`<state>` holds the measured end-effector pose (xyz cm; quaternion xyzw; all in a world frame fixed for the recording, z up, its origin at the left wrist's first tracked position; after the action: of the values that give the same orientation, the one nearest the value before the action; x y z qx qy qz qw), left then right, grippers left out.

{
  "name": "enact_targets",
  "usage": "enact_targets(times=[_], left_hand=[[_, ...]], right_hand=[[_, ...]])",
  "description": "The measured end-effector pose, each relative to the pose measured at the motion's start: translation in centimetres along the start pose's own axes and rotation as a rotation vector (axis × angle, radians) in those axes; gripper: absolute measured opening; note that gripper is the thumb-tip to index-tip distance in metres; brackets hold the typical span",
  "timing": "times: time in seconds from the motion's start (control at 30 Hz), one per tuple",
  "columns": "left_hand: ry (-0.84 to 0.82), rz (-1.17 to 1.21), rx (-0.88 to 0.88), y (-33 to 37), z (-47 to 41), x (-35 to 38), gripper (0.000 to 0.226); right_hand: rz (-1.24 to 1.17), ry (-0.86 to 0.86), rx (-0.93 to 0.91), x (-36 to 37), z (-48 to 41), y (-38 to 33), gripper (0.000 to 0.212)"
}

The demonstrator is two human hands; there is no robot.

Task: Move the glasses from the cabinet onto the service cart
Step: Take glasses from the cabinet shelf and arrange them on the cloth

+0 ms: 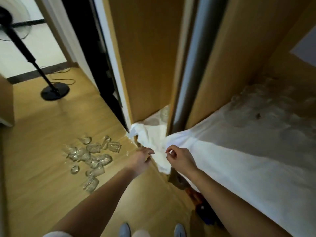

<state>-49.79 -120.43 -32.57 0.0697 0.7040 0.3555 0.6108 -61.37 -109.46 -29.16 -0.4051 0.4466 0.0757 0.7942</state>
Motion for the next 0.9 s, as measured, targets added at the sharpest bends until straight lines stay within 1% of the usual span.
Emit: enact_targets(times=[0.07, 0.13, 0.17, 0.27, 0.4, 0.53, 0.67, 0.83, 0.9], left_hand=[[-0.052, -0.032, -0.077, -4.5, 3.2, -1.8, 0.033], [-0.076, -0.057, -0.142, -9.1, 6.0, -3.8, 0.034], [-0.077, -0.063, -0.163, -10.7, 6.9, -4.8, 0.034], [-0.054, -0.050, -0.239, -16.1, 10.5, -7.7, 0.033], [-0.103, -0.083, -0.285, -20.4, 13.3, -9.5, 0.035], [-0.123, -0.065, -0.279, -22.5, 12.8, -9.3, 0.035], [-0.146, -0.080, -0.223, -22.6, 9.5, -8.5, 0.033], [-0.219, -0.051, -0.182, -24.0, 2.9, -7.7, 0.031], [-0.230, -0.038, -0.173, -24.8, -1.2, -8.0, 0.031]], right_hand=[[-0.015, -0.148, 0.050, 4.6, -0.8, -2.4, 0.022], [-0.029, -0.282, 0.072, 9.5, -1.6, -5.4, 0.037], [-0.028, -0.319, 0.073, 11.4, -1.9, -6.8, 0.044], [-0.011, -0.357, 0.056, 16.8, -2.7, -11.2, 0.057], [-0.067, -0.373, 0.094, 21.1, -3.2, -14.0, 0.061], [-0.051, -0.385, 0.139, 22.2, -4.4, -14.0, 0.064], [-0.013, -0.387, 0.194, 21.8, -7.1, -12.8, 0.064], [-0.022, -0.361, 0.267, 20.9, -12.9, -11.8, 0.060], [-0.026, -0.344, 0.281, 19.8, -16.4, -11.5, 0.056]])
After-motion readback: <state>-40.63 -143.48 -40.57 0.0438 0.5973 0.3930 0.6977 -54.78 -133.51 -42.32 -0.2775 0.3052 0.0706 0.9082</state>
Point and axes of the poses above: each hand's wrist, its own z-axis away from the middle knuckle, its own x-axis out of the palm, y = z × x, the point moved 9 cm from there along -z, towards the middle knuckle, and after that the axes turned 12 degrees about x, right-handed, at the moved point
